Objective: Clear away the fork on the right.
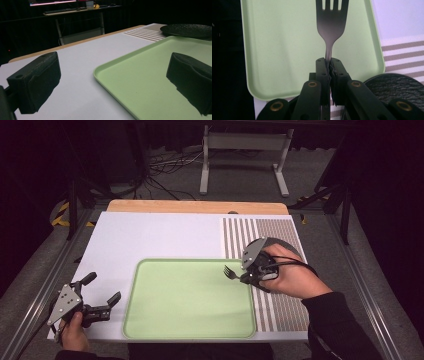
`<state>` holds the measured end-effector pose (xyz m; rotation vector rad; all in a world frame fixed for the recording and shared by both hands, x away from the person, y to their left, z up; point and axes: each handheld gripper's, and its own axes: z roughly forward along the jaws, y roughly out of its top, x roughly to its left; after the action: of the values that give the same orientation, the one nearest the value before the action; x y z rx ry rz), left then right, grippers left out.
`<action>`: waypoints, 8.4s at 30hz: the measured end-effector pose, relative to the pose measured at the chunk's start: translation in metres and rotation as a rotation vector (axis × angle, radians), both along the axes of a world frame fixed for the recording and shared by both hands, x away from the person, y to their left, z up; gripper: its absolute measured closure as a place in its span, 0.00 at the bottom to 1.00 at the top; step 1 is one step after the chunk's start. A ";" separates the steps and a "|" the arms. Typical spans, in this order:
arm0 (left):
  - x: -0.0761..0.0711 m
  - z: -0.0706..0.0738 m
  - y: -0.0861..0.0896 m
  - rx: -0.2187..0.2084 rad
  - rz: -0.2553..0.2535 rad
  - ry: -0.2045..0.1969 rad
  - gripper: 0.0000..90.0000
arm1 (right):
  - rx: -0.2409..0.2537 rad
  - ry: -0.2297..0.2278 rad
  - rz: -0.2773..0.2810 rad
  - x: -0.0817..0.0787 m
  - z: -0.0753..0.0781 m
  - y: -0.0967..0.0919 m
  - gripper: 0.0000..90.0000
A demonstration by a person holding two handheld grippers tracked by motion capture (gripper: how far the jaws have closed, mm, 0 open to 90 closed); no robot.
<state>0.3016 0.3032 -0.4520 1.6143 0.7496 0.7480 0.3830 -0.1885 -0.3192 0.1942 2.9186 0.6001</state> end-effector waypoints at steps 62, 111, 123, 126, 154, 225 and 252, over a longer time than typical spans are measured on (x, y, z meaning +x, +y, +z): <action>0.000 0.000 0.000 -0.001 0.000 -0.001 0.00 | -0.018 0.344 -0.870 0.009 -0.041 0.049 0.95; 0.000 0.000 0.000 0.000 -0.001 0.000 0.00 | -0.011 0.378 -0.921 0.027 -0.086 0.042 0.77; 0.000 0.000 0.000 -0.001 0.000 0.000 0.00 | 0.187 0.168 -0.737 0.024 -0.083 0.044 0.15; 0.000 0.000 0.000 -0.001 -0.002 0.001 0.00 | 0.208 0.156 -0.707 0.022 -0.084 0.044 0.17; 0.000 0.000 0.000 0.000 -0.002 0.001 0.00 | 0.176 0.107 -0.503 0.014 -0.106 0.040 1.00; 0.001 0.000 0.001 -0.003 -0.001 0.003 0.00 | 0.098 0.062 -0.615 0.027 -0.107 0.009 1.00; 0.001 0.000 0.001 -0.002 -0.002 0.004 0.00 | 0.300 -0.007 -0.601 0.023 -0.086 0.002 0.32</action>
<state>0.3023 0.3038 -0.4522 1.6153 0.7510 0.7425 0.4060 -0.1868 -0.4049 1.0457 2.5370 0.9021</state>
